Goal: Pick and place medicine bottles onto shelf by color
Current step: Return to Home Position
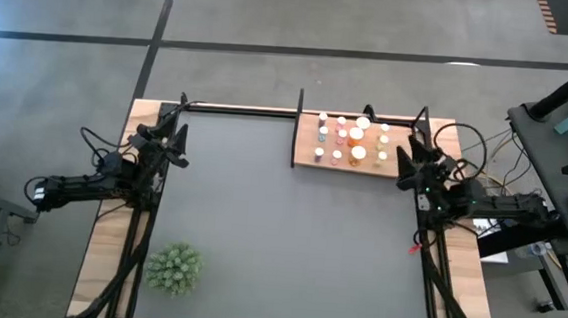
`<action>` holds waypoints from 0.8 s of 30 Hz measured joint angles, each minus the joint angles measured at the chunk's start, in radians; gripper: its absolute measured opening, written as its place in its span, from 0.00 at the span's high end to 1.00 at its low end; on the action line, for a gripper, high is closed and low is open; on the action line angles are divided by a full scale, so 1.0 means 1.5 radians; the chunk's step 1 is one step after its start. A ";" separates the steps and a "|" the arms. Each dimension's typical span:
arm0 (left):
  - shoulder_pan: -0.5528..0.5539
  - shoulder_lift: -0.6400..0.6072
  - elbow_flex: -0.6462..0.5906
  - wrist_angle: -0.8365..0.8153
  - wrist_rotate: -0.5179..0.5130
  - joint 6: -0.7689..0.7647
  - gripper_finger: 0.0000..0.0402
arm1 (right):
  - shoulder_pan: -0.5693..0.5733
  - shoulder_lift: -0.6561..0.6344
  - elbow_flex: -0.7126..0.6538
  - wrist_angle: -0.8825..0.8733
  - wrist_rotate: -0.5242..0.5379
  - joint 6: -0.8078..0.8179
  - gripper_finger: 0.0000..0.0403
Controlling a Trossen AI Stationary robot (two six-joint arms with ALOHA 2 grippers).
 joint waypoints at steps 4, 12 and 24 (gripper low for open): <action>0.000 0.000 0.000 0.000 0.000 0.000 0.40 | -0.003 -0.034 0.000 0.004 0.000 0.000 0.13; 0.000 0.000 0.000 0.000 0.000 0.000 0.40 | -0.046 -0.065 0.000 0.002 0.000 0.000 0.13; 0.000 0.000 0.000 0.000 0.000 0.000 0.40 | -0.110 -0.068 0.000 0.002 -0.001 0.000 0.13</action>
